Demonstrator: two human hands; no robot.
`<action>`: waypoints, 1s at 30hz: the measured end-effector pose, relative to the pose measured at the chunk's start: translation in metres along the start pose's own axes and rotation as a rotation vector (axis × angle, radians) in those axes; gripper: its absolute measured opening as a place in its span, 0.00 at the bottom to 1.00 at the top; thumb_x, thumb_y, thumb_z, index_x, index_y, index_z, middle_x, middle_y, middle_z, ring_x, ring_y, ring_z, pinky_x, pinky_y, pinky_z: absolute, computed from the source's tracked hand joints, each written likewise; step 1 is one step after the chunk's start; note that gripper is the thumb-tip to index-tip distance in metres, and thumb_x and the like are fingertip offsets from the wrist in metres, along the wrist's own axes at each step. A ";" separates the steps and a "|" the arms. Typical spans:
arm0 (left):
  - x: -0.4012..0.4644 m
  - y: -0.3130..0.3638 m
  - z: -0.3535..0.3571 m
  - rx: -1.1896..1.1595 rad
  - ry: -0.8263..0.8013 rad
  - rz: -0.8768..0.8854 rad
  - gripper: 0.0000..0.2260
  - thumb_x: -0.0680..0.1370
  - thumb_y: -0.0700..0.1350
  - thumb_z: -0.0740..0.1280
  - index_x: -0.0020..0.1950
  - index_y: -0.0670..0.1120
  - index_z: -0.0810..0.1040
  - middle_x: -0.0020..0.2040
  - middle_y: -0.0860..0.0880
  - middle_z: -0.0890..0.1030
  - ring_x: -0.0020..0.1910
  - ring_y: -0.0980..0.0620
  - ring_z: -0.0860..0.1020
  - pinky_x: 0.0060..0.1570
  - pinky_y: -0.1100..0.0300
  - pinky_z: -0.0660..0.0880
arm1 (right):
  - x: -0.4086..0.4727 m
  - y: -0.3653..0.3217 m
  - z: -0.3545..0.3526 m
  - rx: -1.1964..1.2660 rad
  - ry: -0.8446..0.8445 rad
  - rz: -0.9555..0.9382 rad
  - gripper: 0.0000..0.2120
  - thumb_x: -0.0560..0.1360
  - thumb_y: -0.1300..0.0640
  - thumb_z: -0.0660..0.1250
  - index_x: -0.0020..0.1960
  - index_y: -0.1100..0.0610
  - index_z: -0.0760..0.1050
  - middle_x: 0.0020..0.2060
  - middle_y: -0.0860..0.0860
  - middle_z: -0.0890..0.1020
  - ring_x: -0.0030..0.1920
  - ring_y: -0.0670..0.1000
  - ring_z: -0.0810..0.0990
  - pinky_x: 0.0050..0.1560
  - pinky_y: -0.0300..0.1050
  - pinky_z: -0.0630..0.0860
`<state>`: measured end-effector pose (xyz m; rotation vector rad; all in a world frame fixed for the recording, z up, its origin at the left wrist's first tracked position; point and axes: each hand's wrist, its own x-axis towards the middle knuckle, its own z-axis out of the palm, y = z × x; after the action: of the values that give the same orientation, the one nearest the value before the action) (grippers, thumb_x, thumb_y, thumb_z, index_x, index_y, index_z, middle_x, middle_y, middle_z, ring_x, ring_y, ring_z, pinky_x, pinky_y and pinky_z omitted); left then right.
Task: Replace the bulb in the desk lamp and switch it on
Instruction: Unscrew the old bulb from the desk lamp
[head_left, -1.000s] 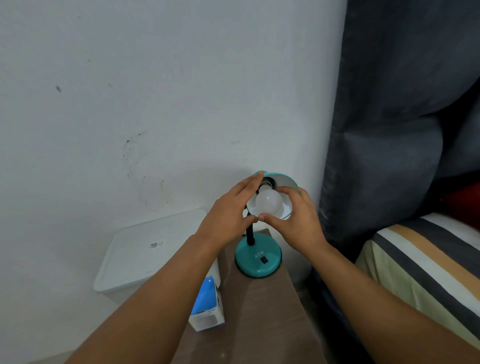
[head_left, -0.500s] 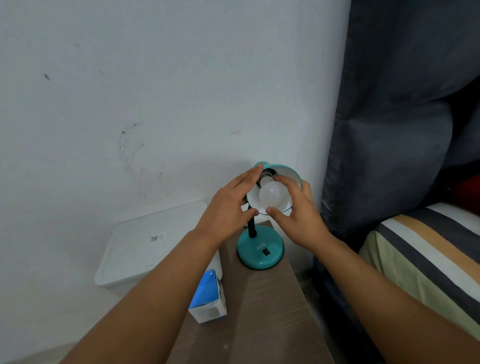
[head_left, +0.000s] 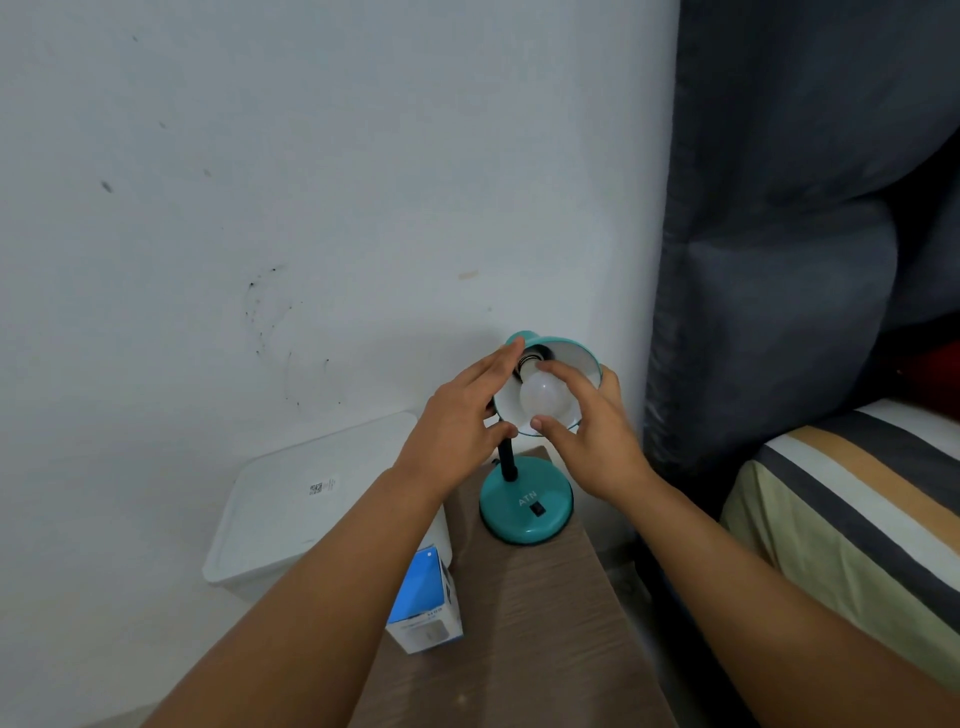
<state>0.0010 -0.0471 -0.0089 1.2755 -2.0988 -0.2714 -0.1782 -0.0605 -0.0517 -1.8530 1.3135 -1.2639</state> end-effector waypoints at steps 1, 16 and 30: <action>0.000 0.000 0.000 -0.005 0.003 -0.005 0.42 0.72 0.34 0.76 0.79 0.55 0.59 0.74 0.52 0.70 0.67 0.54 0.75 0.64 0.58 0.76 | 0.000 0.000 0.000 0.006 0.005 -0.004 0.29 0.73 0.53 0.73 0.69 0.40 0.66 0.67 0.50 0.64 0.66 0.53 0.68 0.66 0.49 0.71; 0.001 0.002 0.002 0.022 0.002 -0.021 0.41 0.72 0.35 0.76 0.79 0.55 0.61 0.72 0.50 0.73 0.62 0.52 0.78 0.61 0.57 0.77 | -0.003 -0.002 -0.001 -0.231 0.051 0.052 0.32 0.72 0.46 0.73 0.73 0.43 0.65 0.80 0.52 0.48 0.79 0.57 0.47 0.74 0.60 0.56; 0.002 0.001 0.005 0.050 0.008 -0.043 0.42 0.72 0.36 0.76 0.79 0.58 0.59 0.74 0.51 0.71 0.63 0.53 0.78 0.61 0.62 0.76 | -0.005 -0.008 0.008 -0.079 0.168 0.168 0.30 0.66 0.42 0.77 0.63 0.48 0.70 0.71 0.52 0.68 0.68 0.54 0.68 0.64 0.53 0.72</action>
<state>-0.0038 -0.0487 -0.0113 1.3503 -2.0857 -0.2335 -0.1684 -0.0534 -0.0503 -1.6772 1.5945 -1.3180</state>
